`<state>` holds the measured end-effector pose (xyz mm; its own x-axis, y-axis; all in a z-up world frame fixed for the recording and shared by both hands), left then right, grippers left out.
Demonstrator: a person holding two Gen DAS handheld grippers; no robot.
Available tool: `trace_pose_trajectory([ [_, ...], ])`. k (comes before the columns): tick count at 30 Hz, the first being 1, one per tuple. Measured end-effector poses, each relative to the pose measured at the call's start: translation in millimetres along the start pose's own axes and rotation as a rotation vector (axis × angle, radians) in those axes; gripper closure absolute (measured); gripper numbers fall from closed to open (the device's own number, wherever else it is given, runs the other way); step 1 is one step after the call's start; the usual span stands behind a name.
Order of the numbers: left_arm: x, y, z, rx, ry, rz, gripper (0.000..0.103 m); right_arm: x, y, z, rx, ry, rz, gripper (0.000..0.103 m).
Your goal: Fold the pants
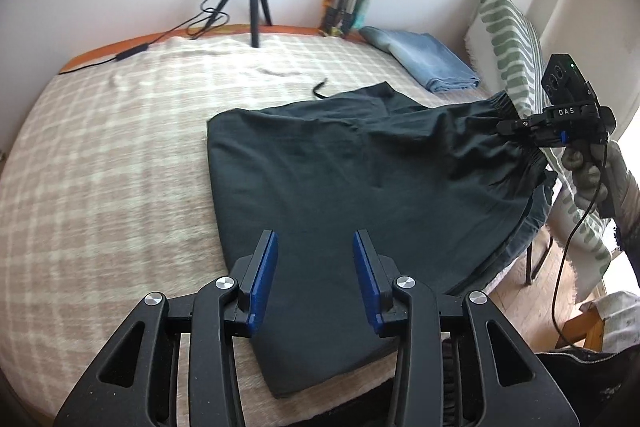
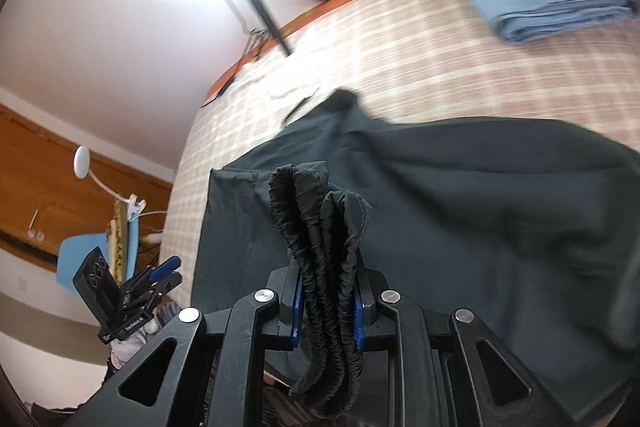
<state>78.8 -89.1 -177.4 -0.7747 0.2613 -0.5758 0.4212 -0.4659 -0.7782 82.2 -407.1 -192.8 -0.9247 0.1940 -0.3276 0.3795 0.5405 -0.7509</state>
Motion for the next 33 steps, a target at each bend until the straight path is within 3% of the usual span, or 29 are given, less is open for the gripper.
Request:
trace_pose_trajectory([
  [11,-5,18,22,0.027,0.02,-0.032,0.062,0,-68,83,0.098,0.096,0.07,0.085],
  [20,-4,29,37,0.038,0.037,-0.058,0.062,-1,-93,135,0.131,0.139,0.091,0.085],
  [24,-2,34,42,0.036,0.045,-0.076,0.062,1,-103,154,0.266,0.151,0.117,0.061],
  [26,0,34,44,0.039,0.043,-0.081,0.062,5,-111,153,0.326,0.131,0.144,0.061],
  [29,2,35,42,0.045,0.02,-0.085,0.053,8,-119,143,0.332,0.094,0.196,0.061],
  [33,7,37,35,0.049,-0.044,-0.101,0.052,11,-118,110,0.373,-0.025,0.25,0.061],
])
Point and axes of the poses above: each gripper's, at about its wrist camera, not at the fingertips, and y roughly the way its jaws point, z to its right, x to its underside, the point moved 5 cm from there along y, roughly the way its jaws point, and after that the axes turned 3 degrees about -z, right-handed, at the moved point
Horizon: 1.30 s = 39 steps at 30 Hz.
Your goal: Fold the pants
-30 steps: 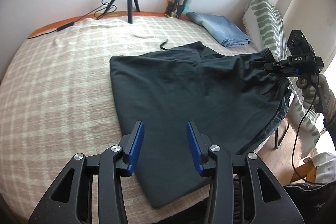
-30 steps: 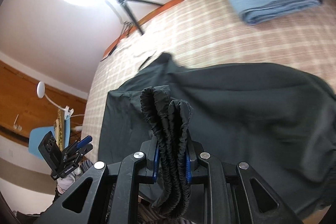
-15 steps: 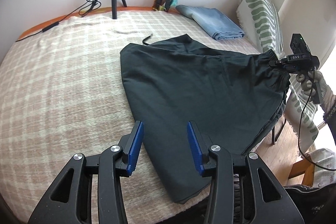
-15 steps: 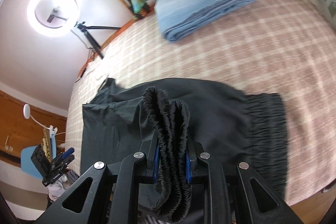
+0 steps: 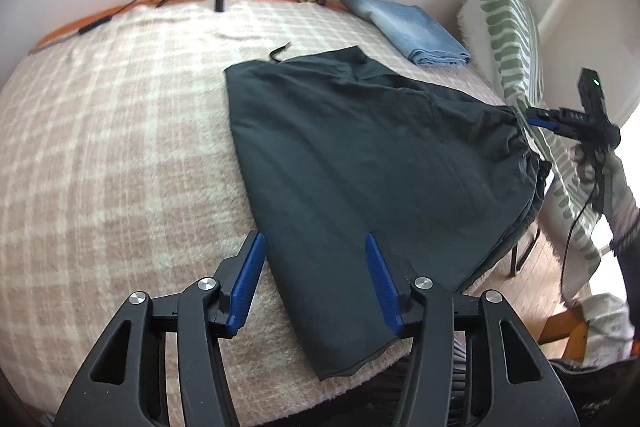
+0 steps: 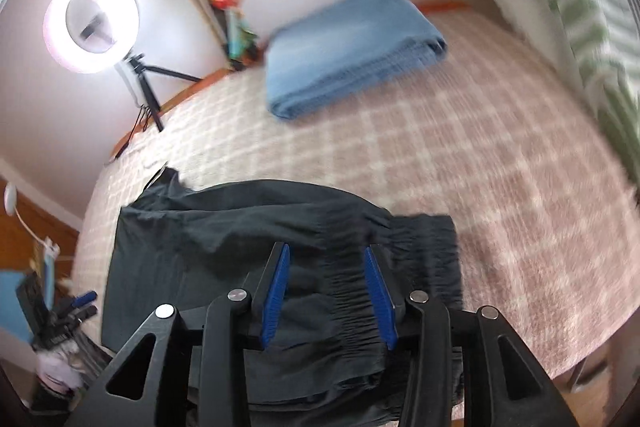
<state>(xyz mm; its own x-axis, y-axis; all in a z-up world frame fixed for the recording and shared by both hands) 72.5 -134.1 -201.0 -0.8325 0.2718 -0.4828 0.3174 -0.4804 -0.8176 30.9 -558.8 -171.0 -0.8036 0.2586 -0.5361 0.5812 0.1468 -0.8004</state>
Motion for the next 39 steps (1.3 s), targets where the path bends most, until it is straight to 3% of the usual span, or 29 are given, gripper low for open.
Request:
trace_pose_trajectory([
  [2,3,0,-5,0.014,-0.043,-0.004,0.052,2,1,-18,0.004,-0.062,0.023,0.061],
  [6,12,2,-10,0.054,-0.114,-0.017,0.052,9,19,-33,0.047,-0.132,-0.02,0.061],
  [13,30,10,-6,0.064,-0.145,-0.05,0.052,19,47,-17,0.089,-0.09,-0.069,0.062],
  [18,32,9,-7,0.076,-0.182,-0.025,0.054,27,67,-18,0.112,-0.094,-0.118,0.062],
  [22,33,9,-6,0.087,-0.196,-0.006,0.054,23,60,-30,0.115,-0.091,-0.108,0.061],
  [24,32,10,-4,0.104,-0.208,0.001,0.064,20,50,-45,0.094,-0.098,-0.085,0.06],
  [28,29,11,1,0.117,-0.209,0.027,0.08,11,31,-93,-0.005,-0.124,-0.05,0.038],
  [34,23,4,14,0.112,-0.158,0.081,0.083,6,35,-183,-0.154,-0.227,-0.096,0.034],
  [39,21,3,20,0.106,-0.137,0.104,0.086,5,70,-260,-0.233,-0.302,-0.189,0.034],
])
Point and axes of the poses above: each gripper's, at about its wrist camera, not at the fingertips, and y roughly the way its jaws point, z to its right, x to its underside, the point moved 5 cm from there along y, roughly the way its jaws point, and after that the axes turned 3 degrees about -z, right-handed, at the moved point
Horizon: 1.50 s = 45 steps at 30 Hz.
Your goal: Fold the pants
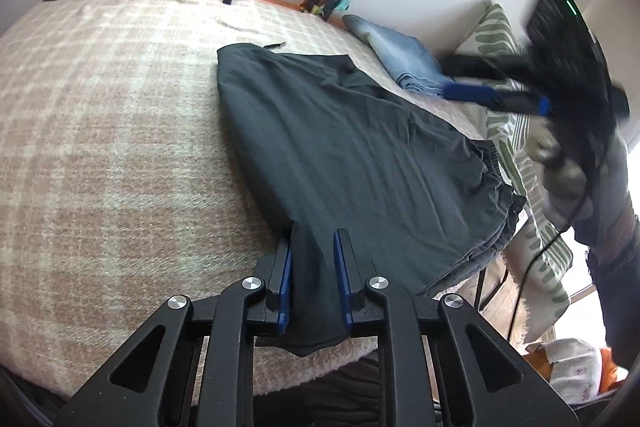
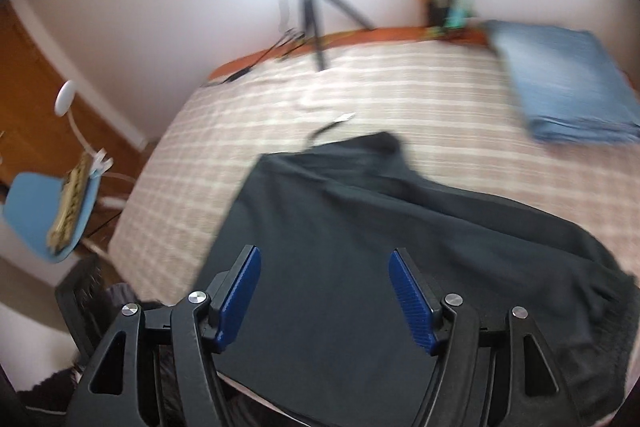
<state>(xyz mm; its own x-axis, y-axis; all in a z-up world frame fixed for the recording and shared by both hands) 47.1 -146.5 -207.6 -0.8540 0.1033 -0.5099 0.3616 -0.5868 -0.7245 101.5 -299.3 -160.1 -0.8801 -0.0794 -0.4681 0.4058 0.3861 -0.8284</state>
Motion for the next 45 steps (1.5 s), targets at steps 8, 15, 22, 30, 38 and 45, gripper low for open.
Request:
trace_pose_trajectory([
  [8,-2,-3,9,-0.001,0.038,0.038,0.086,-32,102,-69,0.018,-0.086,-0.196,0.034],
  [15,-2,-3,6,0.013,0.025,0.053,0.086,-26,145,-95,0.156,-0.191,-0.287,0.036],
  [22,0,-3,4,0.01,0.026,0.054,0.086,-18,169,-91,0.297,-0.249,-0.34,0.058],
  [30,10,-6,-10,-0.008,-0.021,0.032,0.045,-25,157,-83,0.24,-0.234,-0.294,0.099],
  [38,13,5,-11,0.03,-0.064,-0.004,0.061,-31,123,-66,0.117,-0.114,-0.209,0.102],
  [45,-4,-8,21,0.076,0.024,0.039,0.09,-43,87,-64,0.045,-0.057,-0.109,0.102],
])
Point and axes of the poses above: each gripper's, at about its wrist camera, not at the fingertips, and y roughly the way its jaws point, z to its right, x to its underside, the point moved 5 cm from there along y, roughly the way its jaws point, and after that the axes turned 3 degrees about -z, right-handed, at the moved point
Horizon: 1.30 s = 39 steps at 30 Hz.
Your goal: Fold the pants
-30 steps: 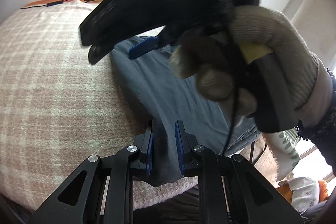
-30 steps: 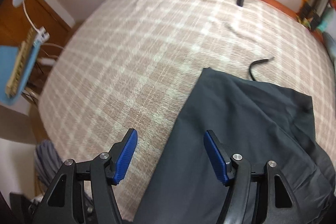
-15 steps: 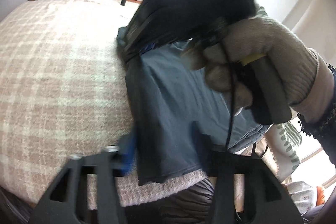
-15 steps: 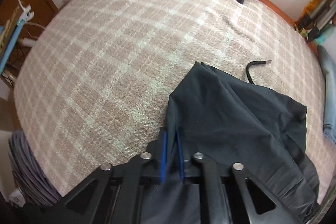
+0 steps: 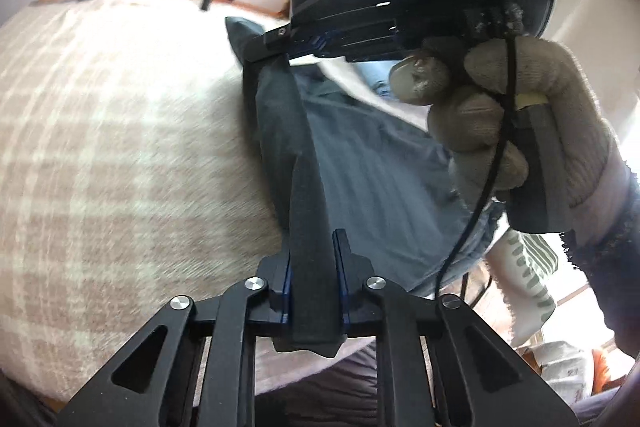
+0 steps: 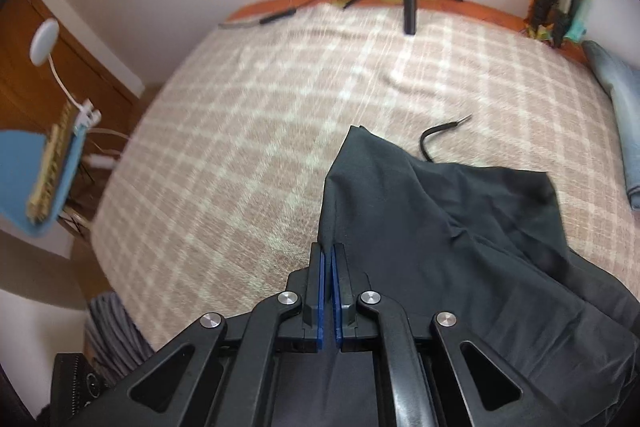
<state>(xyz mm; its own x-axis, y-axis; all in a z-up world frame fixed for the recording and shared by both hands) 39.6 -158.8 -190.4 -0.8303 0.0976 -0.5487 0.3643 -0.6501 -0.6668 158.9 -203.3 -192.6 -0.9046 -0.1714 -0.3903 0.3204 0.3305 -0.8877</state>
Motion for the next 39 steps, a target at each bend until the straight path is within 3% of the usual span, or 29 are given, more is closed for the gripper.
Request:
trace_pose_trajectory([
  [10,-22,13,76,0.107,0.167,0.003,0.092,11,-75,59,0.004,0.076,0.128,0.103],
  [19,-27,51,147,0.209,0.316,-0.071,0.093,41,-132,128,0.153,0.099,0.187,0.103],
  [32,-26,121,239,0.329,0.43,-0.167,0.094,91,-177,245,0.365,0.23,0.174,0.103],
  [39,-16,141,265,0.361,0.456,-0.22,0.094,123,-186,304,0.395,0.319,0.156,0.103],
])
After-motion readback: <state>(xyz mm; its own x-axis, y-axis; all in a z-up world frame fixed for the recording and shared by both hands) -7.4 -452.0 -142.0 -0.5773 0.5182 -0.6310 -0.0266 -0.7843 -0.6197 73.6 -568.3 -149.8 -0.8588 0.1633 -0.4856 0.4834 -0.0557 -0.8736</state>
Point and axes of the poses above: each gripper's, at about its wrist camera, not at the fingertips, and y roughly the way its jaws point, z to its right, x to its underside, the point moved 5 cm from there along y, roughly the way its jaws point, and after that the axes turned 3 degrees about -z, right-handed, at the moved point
